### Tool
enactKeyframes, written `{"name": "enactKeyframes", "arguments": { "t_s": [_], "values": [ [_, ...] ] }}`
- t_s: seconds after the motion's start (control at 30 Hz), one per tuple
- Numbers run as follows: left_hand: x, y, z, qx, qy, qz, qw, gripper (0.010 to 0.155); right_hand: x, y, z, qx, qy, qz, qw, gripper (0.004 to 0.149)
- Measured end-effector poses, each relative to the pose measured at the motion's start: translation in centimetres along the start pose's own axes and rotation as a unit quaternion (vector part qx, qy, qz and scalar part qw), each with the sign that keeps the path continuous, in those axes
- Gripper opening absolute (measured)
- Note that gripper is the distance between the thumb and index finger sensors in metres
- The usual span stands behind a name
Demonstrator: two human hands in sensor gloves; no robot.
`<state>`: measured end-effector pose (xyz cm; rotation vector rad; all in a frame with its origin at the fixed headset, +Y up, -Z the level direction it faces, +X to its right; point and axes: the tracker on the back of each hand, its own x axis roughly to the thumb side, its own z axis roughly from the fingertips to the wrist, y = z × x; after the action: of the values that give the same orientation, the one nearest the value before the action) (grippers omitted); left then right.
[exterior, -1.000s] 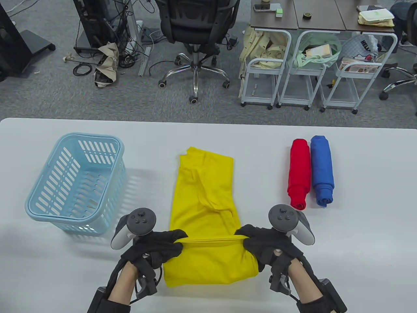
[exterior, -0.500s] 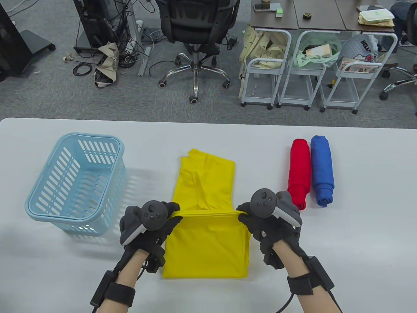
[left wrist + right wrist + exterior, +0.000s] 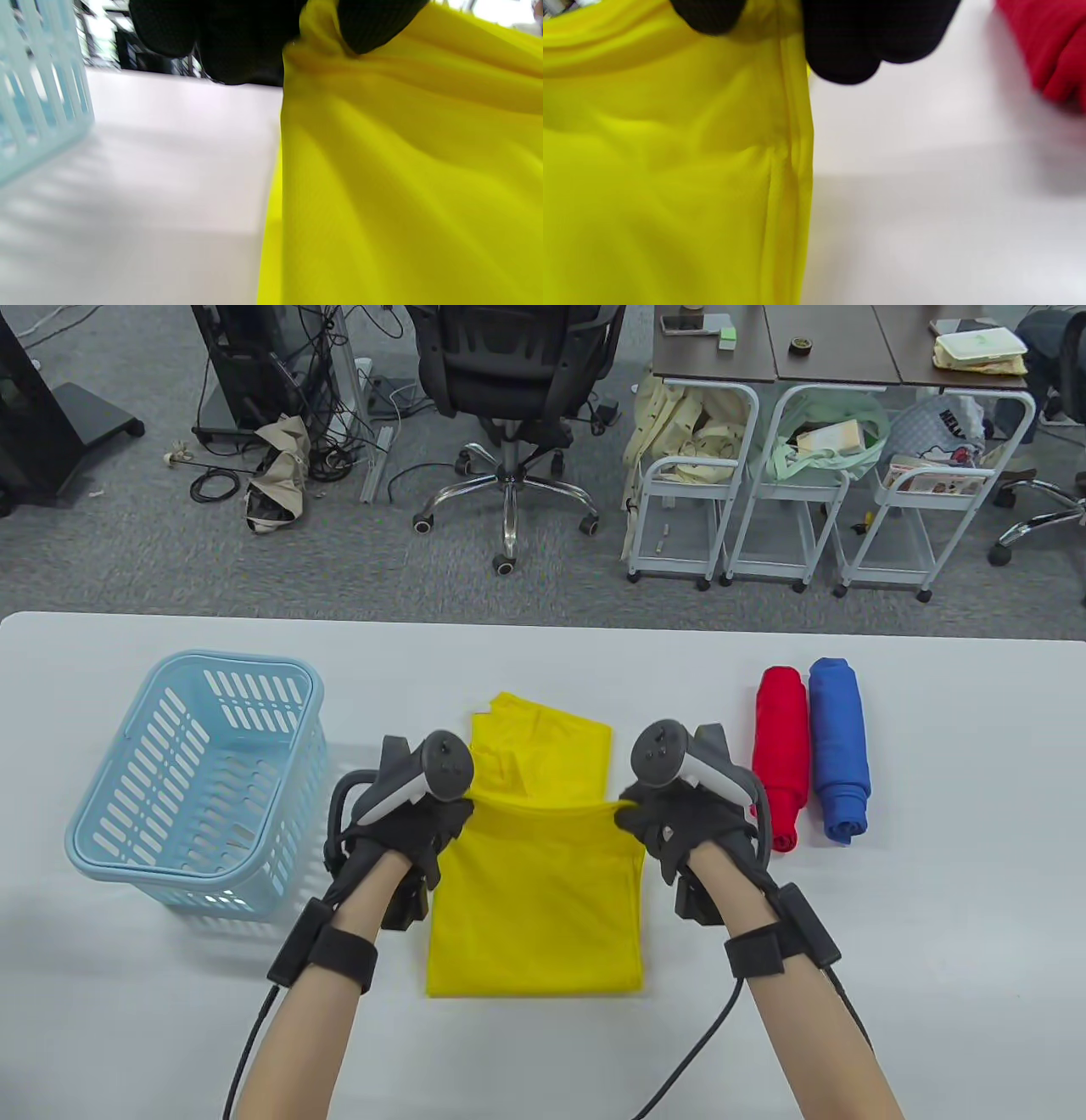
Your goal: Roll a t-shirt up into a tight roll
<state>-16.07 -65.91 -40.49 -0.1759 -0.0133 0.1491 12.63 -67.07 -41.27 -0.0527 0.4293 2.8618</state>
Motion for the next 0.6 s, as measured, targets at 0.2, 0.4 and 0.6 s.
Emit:
{"name": "enactKeyframes", "arguments": {
  "t_s": [0.2,0.4,0.6],
  "values": [
    [1.3,0.7,1.3,0.068,-0.012,0.037,0.997,0.063,0.2,0.4,0.0,-0.026,0.034,0.084,0.996,0.082],
    [0.3,-7.7,3.6,-0.119,-0.086,0.000,0.989,0.059,1.0,8.4,4.2,0.148,-0.143,0.018,0.978,0.063],
    [-0.5,-13.7,6.4,-0.334,-0.101,-0.100,0.932,0.072,0.5,14.0,8.1,0.144,-0.138,0.183,0.963,0.075]
  ]
}}
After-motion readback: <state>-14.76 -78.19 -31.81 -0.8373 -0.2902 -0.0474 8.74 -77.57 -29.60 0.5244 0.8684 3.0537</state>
